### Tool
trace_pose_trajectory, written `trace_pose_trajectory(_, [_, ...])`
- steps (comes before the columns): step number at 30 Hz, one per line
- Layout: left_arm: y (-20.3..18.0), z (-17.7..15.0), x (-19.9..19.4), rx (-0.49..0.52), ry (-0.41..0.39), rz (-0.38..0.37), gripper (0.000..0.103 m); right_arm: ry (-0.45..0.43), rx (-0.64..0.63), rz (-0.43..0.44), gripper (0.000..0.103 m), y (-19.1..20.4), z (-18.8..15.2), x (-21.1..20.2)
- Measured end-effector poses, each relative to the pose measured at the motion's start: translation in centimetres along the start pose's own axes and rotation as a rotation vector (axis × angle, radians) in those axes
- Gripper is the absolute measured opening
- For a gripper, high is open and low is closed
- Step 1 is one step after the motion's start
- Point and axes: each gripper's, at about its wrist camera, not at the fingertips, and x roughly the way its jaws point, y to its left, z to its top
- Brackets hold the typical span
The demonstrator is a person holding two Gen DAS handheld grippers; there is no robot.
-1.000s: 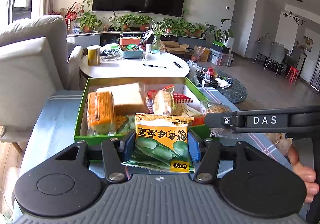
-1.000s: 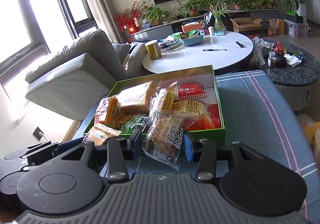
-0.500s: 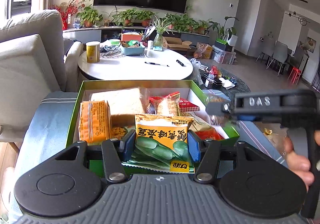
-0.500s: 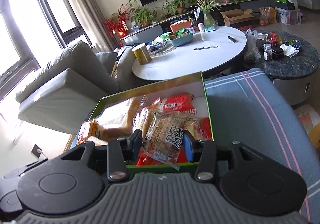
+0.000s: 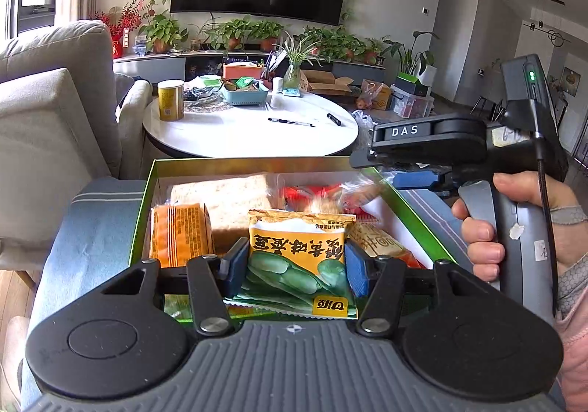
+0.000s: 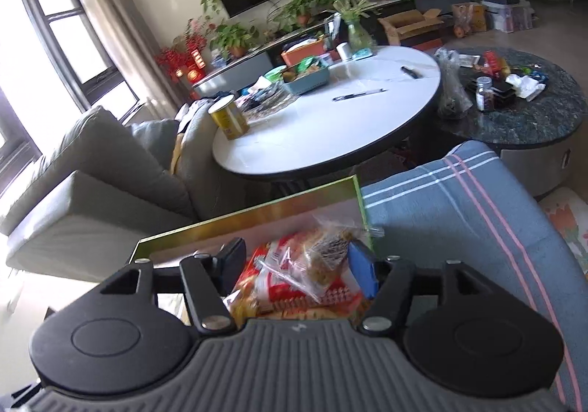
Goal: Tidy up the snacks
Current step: 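Lower both bags into the green box and open both grippers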
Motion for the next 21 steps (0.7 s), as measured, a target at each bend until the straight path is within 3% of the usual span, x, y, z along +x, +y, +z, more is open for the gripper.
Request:
trace_pose_trajectory(10, [-1.0,1.6,1.6,0.013,-0.008,-0.003,0.051,-0.018,0.036,0.007,0.08,-1.7,-0.4,-1.8])
trace_pose_trajectory(21, [-2.7,5.3,7.8,0.025,0.025,-0.026,0.051,-0.078,0.049,-0.03,0.08,-2.7,-0.5,-3.4])
